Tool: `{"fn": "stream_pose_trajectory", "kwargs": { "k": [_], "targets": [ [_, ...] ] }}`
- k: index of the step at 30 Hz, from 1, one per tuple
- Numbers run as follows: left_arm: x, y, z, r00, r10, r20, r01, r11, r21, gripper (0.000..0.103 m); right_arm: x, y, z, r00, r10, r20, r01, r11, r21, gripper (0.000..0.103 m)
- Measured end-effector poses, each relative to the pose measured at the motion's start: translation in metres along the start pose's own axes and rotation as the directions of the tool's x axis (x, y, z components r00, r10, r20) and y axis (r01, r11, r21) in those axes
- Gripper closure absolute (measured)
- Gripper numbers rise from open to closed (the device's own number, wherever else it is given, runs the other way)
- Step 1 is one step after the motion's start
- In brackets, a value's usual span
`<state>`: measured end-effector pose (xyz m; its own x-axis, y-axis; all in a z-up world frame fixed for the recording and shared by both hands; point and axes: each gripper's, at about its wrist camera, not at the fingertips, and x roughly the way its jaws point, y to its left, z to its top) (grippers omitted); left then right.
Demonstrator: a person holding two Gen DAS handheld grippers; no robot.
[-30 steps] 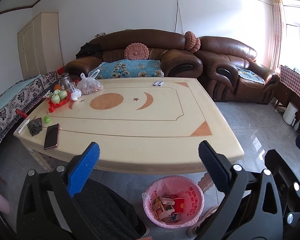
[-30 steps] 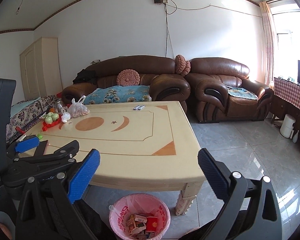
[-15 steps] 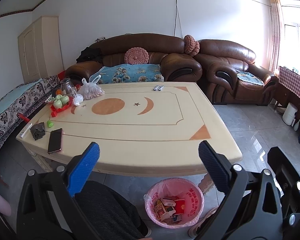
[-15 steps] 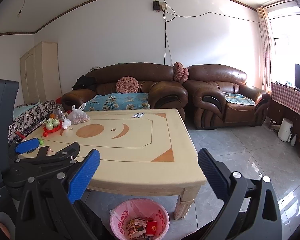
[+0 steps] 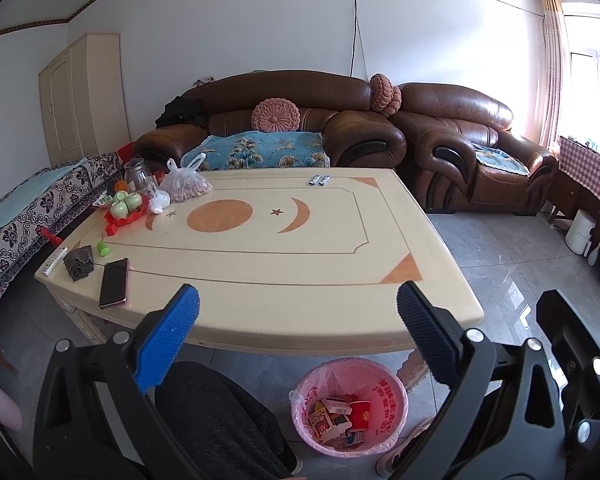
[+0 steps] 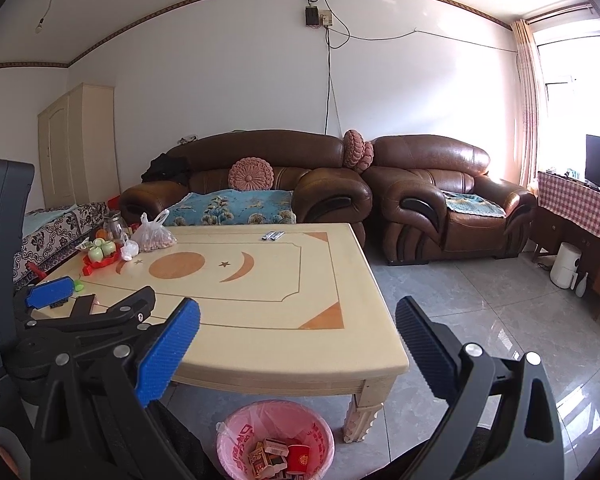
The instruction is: Collect trash
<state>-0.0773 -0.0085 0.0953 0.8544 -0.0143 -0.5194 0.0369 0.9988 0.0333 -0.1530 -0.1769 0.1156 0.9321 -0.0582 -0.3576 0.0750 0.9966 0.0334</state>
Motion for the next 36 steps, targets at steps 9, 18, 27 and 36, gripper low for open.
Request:
{"fn": "stream_pose_trajectory", "kwargs": {
  "k": [9,18,27,36],
  "targets": [
    [-0.0046,-0.0021,0.0003,1.000,0.015,0.011,-0.015,1.000,0.004,0.006,-0.0019,-0.0023,0.0023,1.000,-0.009,0.006,0.009,1.000,0.002,0.007],
    [-0.0072,-0.0024,0.0025,1.000,-0.012,0.004,0.012,1.000,0.009,0.006,0.0010,-0.0058,0.0039,1.000,-0.021,0.005,0.021,1.000,0.016,0.007],
    [-0.0019,0.0040,0.0062,0.998,-0.053,-0.015,0.053,0.999,-0.012,0.006,-0.0003,-0.0059,0.0034,0.999,-0.038,0.017,0.038,0.999,0.017,0.007],
    [-0.0037,0.0055,0.0058,0.997,-0.079,-0.008,0.079,0.997,-0.010,0.006,0.0003,-0.0052,0.0035,0.999,-0.037,0.014,0.037,0.999,0.011,0.007]
  ]
}}
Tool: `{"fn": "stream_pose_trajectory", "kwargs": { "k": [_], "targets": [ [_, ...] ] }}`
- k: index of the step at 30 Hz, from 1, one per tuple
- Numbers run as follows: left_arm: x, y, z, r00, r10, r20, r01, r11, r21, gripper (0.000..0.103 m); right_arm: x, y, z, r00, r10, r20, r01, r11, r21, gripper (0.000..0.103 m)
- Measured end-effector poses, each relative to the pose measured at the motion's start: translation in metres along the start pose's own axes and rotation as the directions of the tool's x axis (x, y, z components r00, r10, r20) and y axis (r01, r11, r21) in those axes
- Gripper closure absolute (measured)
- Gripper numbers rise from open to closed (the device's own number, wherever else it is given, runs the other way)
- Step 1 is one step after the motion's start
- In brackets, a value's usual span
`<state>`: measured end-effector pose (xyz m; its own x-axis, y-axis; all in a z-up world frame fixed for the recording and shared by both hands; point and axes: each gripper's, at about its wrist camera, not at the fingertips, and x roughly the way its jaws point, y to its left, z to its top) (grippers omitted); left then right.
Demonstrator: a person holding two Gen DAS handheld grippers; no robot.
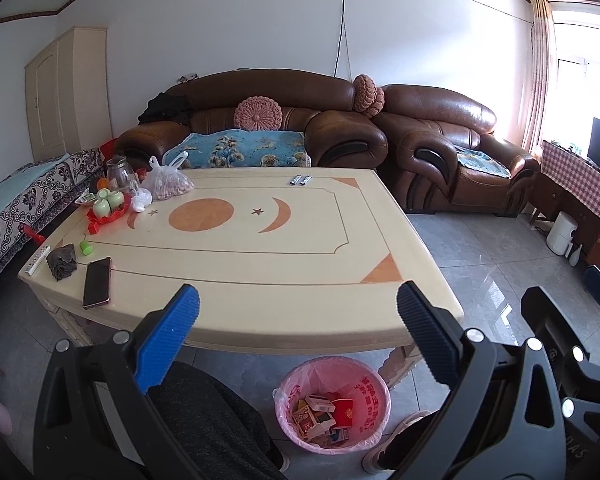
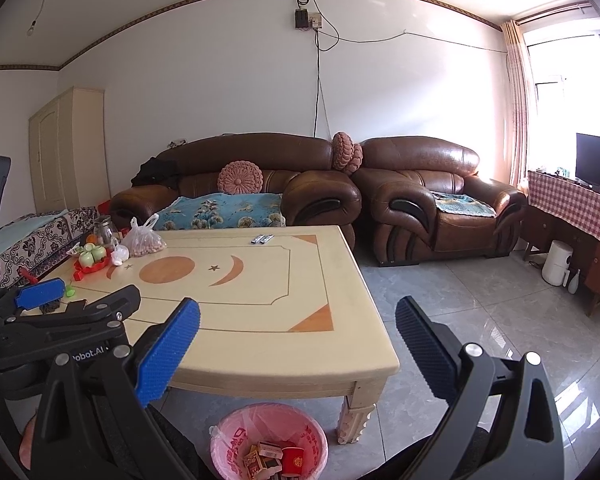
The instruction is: Collect trash
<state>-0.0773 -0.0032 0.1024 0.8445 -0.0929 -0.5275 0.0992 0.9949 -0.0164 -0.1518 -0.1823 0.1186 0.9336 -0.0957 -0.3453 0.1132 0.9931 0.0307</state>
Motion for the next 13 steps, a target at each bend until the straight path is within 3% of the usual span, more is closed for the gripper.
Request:
{"fn": "stream_pose_trajectory", "kwargs": {
  "k": [13],
  "targets": [
    [0.0011,0.0004,-0.0010,1.000,0.013,-0.004,-0.013,1.000,0.016,0.006,-0.0001,-0.0025,0.0013,1.000,0.001,0.001,-0.001,1.000,0.004,0.007]
  ]
}}
